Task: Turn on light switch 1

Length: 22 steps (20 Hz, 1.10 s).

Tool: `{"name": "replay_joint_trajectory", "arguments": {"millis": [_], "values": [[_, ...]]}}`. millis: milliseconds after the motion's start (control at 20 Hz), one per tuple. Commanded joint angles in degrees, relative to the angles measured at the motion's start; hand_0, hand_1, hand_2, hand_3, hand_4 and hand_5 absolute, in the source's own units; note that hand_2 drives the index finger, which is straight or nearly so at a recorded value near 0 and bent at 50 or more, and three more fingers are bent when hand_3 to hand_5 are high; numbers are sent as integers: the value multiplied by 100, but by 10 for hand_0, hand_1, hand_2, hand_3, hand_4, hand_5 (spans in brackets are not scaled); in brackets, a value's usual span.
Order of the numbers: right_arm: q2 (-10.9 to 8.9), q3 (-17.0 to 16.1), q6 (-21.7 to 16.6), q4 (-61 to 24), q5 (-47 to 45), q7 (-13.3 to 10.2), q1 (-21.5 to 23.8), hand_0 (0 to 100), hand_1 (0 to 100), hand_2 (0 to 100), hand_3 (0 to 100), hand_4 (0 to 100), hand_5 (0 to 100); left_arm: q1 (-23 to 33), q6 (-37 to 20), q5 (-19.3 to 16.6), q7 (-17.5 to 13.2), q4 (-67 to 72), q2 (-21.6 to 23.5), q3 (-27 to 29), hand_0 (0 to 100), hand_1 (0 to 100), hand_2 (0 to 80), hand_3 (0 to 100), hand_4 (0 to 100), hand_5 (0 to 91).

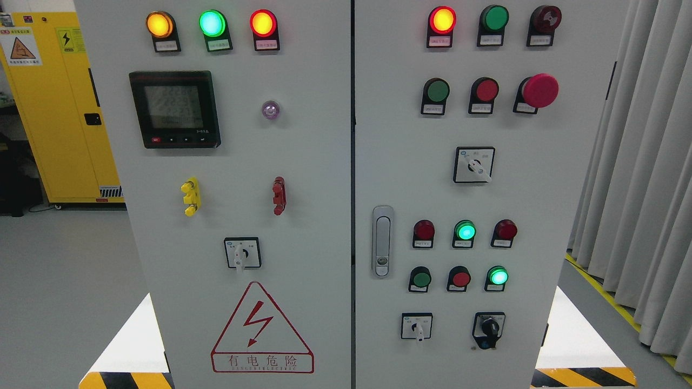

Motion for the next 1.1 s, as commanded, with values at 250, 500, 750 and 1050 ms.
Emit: {"name": "replay_joint_trajectory", "arguments": {"millis": [250, 500, 750, 1050], "values": [[0, 0, -5, 0, 0, -5, 0, 0, 500, 40, 0, 0, 0, 0, -9, 5, 39, -35, 8, 36, 250, 122, 0, 0, 0, 0], [0, 0, -5, 0, 0, 4, 0, 0, 500, 40, 0, 0, 0, 61, -439, 14, 249, -289, 25, 211, 246, 128, 0, 0, 0, 0], [0, 0, -5, 0, 0, 4, 0, 0, 500, 40, 0, 0, 0, 429, -738, -3, 416, -1762, 43, 650, 236, 170, 0, 24, 77, 0], [0, 0, -5, 0, 0, 4, 0, 0, 500, 40, 0, 0, 0, 878, -845, -12, 557, -4346, 227, 862, 271, 228, 0, 234, 267, 0]]}}
